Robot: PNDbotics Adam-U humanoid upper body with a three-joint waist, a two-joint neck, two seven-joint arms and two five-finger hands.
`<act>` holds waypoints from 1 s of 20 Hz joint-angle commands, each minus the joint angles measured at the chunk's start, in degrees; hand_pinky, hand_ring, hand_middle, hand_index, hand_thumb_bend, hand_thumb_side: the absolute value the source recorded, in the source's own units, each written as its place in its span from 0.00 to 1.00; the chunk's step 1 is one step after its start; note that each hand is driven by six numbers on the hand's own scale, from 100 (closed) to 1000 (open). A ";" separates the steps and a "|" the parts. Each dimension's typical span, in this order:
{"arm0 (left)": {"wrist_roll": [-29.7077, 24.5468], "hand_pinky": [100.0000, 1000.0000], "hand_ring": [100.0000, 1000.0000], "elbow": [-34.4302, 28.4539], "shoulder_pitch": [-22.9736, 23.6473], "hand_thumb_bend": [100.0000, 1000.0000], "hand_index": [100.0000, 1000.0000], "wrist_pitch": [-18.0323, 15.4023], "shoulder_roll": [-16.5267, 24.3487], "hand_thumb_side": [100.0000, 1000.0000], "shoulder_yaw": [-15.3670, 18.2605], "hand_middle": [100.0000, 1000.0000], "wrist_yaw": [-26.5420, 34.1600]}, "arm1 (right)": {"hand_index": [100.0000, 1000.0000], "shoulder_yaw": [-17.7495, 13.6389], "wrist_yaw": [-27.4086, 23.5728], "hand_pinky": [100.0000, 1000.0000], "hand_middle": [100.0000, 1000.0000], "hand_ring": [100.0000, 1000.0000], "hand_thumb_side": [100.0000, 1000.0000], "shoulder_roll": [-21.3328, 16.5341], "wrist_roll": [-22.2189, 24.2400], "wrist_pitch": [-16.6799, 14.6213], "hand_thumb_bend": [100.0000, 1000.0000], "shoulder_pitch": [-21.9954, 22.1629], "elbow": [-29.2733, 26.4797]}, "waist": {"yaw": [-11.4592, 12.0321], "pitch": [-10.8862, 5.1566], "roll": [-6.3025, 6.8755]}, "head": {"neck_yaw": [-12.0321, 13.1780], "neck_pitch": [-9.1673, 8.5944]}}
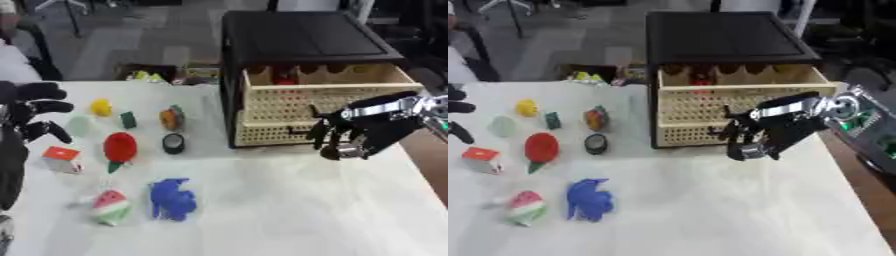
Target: Pick up objects from table and place into drawer.
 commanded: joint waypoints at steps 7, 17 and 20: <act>-0.23 0.35 0.62 -0.94 -0.67 0.00 0.71 -0.06 0.07 1.00 0.48 0.61 -0.03 | 0.90 -1.20 -0.47 0.25 0.73 0.64 0.52 -2.19 -0.78 -0.91 0.22 0.20 -0.88 | 0.44 -0.55 0.01 | -0.38 -0.58; -0.36 0.35 0.61 -0.94 -0.78 0.00 0.71 -0.21 -0.09 1.00 0.52 0.62 0.03 | 0.90 -1.16 -0.21 0.24 0.73 0.64 0.52 -1.21 -0.86 -0.69 0.24 -1.59 1.30 | 1.14 -0.29 0.15 | -0.55 -0.23; -0.45 0.35 0.61 -0.94 -0.78 0.00 0.71 -0.18 -0.16 1.00 0.52 0.62 -0.05 | 0.90 -1.12 0.09 0.23 0.73 0.63 0.52 -0.78 -0.89 -1.04 0.25 -2.45 2.01 | 1.19 -0.12 0.14 | -0.50 -0.23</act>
